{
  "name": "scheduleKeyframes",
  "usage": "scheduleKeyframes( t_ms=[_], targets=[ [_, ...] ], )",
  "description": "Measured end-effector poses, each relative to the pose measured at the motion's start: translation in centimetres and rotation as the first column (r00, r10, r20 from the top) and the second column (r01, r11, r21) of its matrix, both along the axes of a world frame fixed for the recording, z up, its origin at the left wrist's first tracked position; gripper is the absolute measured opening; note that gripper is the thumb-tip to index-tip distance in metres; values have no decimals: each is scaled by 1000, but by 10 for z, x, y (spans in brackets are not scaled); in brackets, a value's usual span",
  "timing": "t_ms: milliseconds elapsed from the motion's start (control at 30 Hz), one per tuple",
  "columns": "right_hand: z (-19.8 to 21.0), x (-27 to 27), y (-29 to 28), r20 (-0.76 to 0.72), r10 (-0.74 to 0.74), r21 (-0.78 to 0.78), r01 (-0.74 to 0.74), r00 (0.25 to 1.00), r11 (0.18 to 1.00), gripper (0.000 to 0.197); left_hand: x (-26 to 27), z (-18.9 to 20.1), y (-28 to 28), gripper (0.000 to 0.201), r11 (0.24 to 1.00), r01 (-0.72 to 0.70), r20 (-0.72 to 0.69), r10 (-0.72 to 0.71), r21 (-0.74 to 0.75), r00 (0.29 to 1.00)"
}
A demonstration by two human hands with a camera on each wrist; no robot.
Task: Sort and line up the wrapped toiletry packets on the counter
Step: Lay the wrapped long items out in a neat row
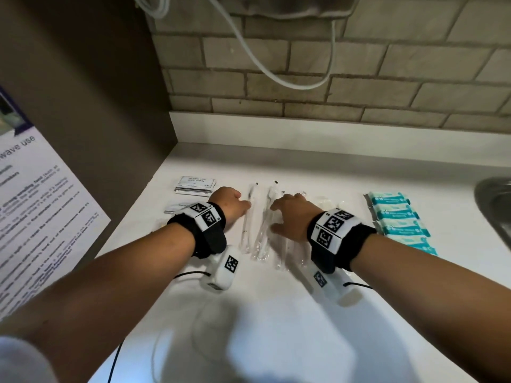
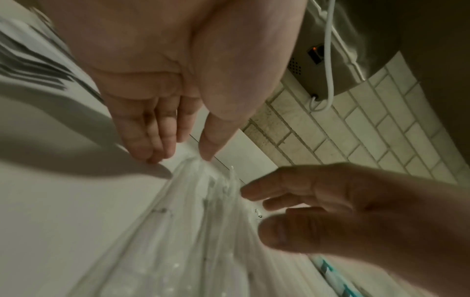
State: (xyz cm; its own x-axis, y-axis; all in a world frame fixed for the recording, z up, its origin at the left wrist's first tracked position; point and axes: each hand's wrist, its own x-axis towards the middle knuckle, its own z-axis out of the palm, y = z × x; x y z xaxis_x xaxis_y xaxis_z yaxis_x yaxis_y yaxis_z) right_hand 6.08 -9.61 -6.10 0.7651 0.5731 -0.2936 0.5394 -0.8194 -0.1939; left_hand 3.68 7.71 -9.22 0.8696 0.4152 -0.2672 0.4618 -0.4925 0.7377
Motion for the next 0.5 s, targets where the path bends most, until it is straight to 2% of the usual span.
scheduleKeyframes(
  t_ms=[33,133,233,300,400,500],
  targets=[
    [0,-1,4,-5,-8,12,8,1000,1000,57,-2,1,1,43,998,26,-19,-25,55,1000],
    [-3,-3,14,-32,-24,22,25,999,999,61,-14,0,0,44,976,108,-40,-102,190,994],
    [-6,-5,18,-82,-59,26,61,995,998,69,-25,-6,-6,55,952,210,-43,-205,221,978],
    [-9,-6,19,-101,-75,28,78,992,997,68,-27,-7,-8,58,931,261,-54,-255,254,965],
    [-11,-6,18,-114,-99,57,106,989,993,65,-27,-5,-7,54,921,260,-106,-239,290,965],
    [-10,-6,15,-145,-125,119,142,982,983,72,-27,1,-6,38,894,281,-140,-246,349,959]
  ],
)
